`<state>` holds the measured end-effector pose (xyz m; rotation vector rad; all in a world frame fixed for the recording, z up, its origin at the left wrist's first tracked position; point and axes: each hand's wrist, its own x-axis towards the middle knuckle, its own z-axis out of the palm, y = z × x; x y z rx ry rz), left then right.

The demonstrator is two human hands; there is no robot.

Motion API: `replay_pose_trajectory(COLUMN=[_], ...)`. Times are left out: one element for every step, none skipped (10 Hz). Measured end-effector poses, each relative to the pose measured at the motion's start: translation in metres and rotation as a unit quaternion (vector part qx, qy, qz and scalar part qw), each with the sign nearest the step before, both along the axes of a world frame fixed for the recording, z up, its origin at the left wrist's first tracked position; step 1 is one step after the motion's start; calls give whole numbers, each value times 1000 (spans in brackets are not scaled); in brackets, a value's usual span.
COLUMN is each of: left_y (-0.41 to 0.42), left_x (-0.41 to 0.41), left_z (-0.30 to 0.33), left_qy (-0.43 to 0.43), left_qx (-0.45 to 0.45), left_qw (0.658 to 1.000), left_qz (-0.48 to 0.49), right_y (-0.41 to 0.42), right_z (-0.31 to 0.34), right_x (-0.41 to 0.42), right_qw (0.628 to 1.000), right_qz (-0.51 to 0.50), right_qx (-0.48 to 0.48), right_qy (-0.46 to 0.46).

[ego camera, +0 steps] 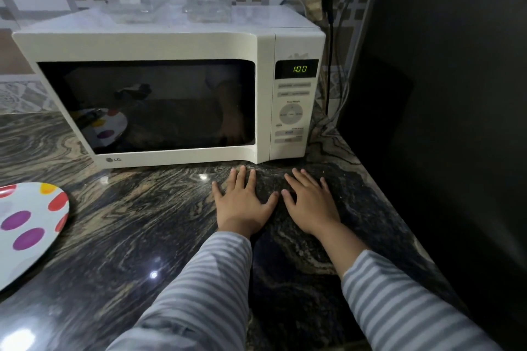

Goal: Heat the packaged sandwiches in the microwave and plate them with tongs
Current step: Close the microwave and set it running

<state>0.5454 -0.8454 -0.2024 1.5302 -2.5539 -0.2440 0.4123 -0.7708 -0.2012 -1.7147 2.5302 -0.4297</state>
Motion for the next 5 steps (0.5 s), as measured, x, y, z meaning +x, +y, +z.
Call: replay_pose_trajectory(left_y=[0,0,0,1,0], left_x=[0,0,0,0,0], left_z=[-1,-1,-1,-1,-1], left_qy=[2,-2,-1,0,-1], left_qx=[1,0,-1,-4,-5], left_qw=[1000,1000,1000,1000,1000], left_qz=[2,0,0,0,2], right_y=[0,1,1,1,1], right_z=[-1,-2,-3,-3,-3], right_x=[0,0,0,-1,-1], right_qw=[1000,1000,1000,1000,999], right_qz=[-1,-1,-3,-3,-4], right_qx=[-3,-6,-16,-22,-31], right_qy=[2,2,-2,-5,-9])
